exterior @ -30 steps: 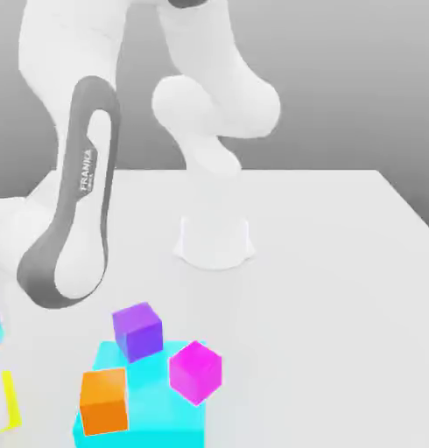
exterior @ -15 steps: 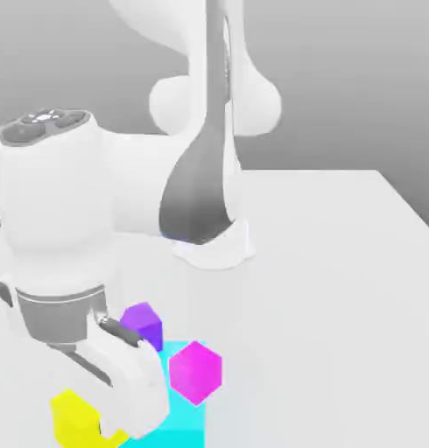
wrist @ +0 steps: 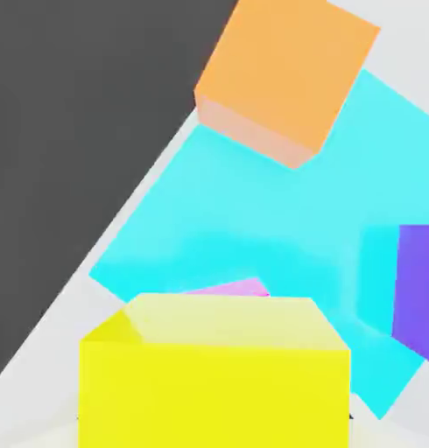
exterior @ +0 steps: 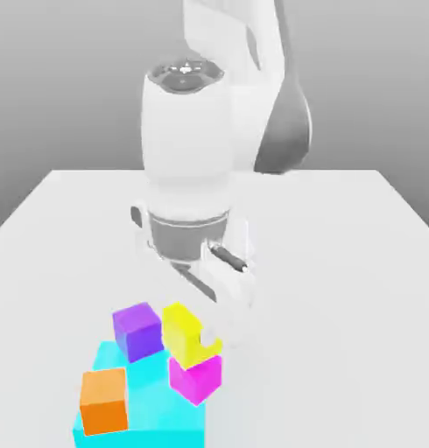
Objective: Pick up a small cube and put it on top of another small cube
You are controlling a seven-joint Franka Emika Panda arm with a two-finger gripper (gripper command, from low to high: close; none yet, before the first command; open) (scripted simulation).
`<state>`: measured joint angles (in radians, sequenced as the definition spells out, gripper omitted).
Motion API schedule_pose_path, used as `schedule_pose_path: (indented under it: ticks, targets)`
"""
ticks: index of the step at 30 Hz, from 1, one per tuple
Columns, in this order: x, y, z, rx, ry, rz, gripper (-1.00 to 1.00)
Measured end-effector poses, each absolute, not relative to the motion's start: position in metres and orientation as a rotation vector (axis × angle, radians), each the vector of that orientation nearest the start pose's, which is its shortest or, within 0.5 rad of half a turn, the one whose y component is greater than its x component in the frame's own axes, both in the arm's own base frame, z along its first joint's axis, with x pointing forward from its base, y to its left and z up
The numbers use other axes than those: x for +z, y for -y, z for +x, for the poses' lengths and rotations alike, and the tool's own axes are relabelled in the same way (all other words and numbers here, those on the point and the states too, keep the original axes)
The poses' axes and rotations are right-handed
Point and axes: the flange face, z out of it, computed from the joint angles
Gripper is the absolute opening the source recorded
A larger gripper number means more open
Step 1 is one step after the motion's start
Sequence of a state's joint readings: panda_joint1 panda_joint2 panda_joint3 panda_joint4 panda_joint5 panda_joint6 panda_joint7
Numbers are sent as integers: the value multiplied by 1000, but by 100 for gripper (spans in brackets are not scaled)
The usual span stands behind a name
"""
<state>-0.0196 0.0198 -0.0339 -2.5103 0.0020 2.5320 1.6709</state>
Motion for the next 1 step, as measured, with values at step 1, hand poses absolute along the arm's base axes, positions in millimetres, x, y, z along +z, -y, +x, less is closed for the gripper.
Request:
schedule_pose_path:
  ticks: [1]
  targets:
    - [273, 25, 464, -2, -2385, -2042, 100]
